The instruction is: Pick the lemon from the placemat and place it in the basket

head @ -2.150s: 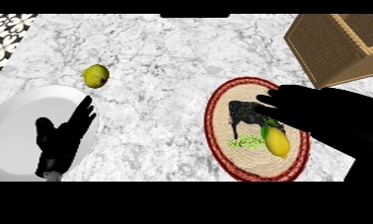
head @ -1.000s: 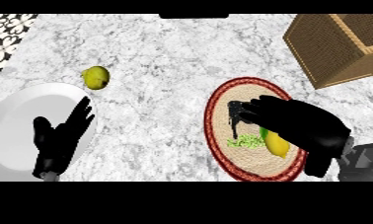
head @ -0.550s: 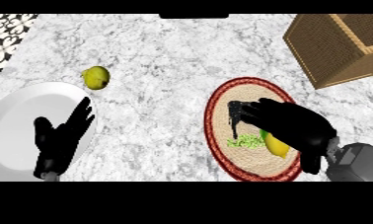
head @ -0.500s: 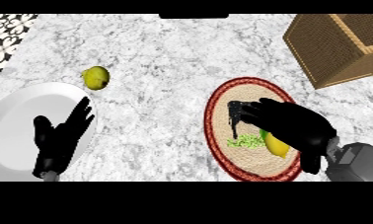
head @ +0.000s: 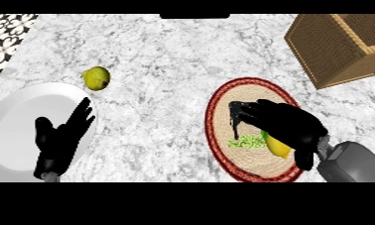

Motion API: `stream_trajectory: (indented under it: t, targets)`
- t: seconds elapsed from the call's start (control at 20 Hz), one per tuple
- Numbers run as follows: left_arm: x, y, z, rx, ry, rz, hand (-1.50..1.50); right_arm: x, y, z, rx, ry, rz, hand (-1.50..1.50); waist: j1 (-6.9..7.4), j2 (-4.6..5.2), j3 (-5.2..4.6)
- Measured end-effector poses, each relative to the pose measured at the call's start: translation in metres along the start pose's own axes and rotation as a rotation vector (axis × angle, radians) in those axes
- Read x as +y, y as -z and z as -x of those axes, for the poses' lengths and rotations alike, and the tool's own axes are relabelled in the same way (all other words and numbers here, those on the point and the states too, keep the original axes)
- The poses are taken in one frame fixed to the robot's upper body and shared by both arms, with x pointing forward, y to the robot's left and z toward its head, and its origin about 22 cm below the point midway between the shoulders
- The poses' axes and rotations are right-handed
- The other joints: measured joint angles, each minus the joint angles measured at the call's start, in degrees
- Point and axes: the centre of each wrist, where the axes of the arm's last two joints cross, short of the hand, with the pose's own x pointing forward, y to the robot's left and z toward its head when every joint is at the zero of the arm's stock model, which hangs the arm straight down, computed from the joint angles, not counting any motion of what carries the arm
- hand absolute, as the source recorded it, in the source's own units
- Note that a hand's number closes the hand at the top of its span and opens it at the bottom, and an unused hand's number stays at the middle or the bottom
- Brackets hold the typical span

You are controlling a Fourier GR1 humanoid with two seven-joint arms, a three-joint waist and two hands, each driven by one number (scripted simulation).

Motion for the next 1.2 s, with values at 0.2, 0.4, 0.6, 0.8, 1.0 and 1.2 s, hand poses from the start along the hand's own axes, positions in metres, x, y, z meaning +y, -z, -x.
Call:
stream_trajectory:
  t: [0.2, 0.4, 0.6, 0.8, 1.0, 1.2]
  targets:
    - [-0.001, -0.001, -0.001, 0.000, -0.004, -0.002, 0.00, 0.008, 0.005, 0.003, -0.001, 0.000, 0.005, -1.50, 0.04, 0.02, -0.02]
    - [0.001, -0.003, 0.000, -0.010, -0.002, 0.002, 0.00, 0.010, 0.008, 0.006, -0.016, -0.023, 0.008, 1.50, 0.08, 0.08, -0.16]
    - [0.000, -0.003, -0.002, 0.002, 0.000, 0.003, 0.00, 0.013, 0.009, 0.006, -0.053, -0.096, 0.034, 1.50, 0.05, 0.07, -0.15]
    - [0.000, -0.003, 0.000, -0.005, 0.003, 0.005, 0.00, 0.015, 0.015, 0.007, -0.066, -0.142, 0.063, 1.50, 0.08, -0.02, -0.19]
    - [-0.001, -0.003, 0.000, 0.002, 0.004, 0.005, 0.00, 0.017, 0.016, 0.012, -0.078, -0.157, 0.092, 1.50, -0.02, -0.02, -0.16]
    - [0.003, -0.007, 0.001, 0.010, -0.002, -0.015, 0.00, 0.027, 0.013, 0.004, 0.031, -0.084, 0.145, 1.50, -0.92, -0.24, -0.27]
